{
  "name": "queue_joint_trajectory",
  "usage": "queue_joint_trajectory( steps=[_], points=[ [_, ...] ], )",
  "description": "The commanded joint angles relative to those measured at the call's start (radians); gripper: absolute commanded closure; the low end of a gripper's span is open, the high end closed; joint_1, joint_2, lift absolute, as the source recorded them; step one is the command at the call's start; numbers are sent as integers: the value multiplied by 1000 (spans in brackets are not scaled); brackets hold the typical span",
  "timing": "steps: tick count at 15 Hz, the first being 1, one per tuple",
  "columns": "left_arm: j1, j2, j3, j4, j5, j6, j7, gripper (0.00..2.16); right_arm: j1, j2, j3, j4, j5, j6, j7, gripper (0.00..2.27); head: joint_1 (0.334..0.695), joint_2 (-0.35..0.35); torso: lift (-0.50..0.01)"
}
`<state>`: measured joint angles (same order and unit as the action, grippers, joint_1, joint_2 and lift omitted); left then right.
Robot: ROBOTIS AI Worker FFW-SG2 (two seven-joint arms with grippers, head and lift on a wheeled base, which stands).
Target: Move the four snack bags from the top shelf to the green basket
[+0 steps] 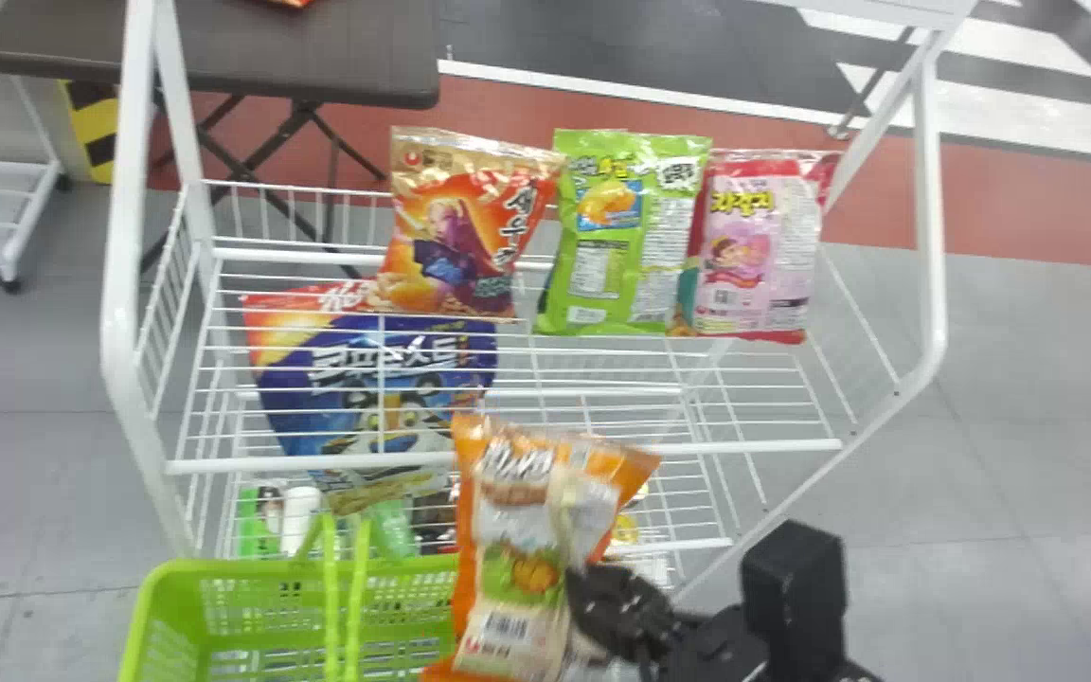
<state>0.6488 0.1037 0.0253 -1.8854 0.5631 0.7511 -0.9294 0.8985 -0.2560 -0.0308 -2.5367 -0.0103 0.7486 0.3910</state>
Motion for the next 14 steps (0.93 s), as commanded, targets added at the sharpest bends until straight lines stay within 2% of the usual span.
queue_joint_trajectory(
  steps=[1,4,6,7,8,9,10,14],
  points=[
    [0,-1,-1,-6,0,0,0,1666,-9,21,25,62,0,45,17,2142,695,-341,0],
    [5,-1,-1,-12,0,0,-3,1666,-72,40,91,179,6,67,55,2138,695,-346,0],
    [8,-1,-1,-18,0,0,0,1666,-125,53,138,237,-2,67,66,2088,695,-315,0],
    [9,-1,-1,-20,0,0,1,1666,-147,66,154,259,-5,67,68,1902,695,-290,0],
    [11,-1,-4,-26,-3,3,3,1666,-162,78,164,276,-5,70,66,1254,695,-234,0],
    [14,-1,-4,-32,-6,3,3,1666,-168,83,167,280,-5,64,66,110,695,-209,0],
    [17,1,-4,-35,-8,3,3,1666,-173,83,167,280,-5,64,66,-2,695,-189,0],
    [22,1,-5,-44,-11,6,6,1666,-176,83,144,279,-7,-65,63,56,695,-167,0]
  ],
)
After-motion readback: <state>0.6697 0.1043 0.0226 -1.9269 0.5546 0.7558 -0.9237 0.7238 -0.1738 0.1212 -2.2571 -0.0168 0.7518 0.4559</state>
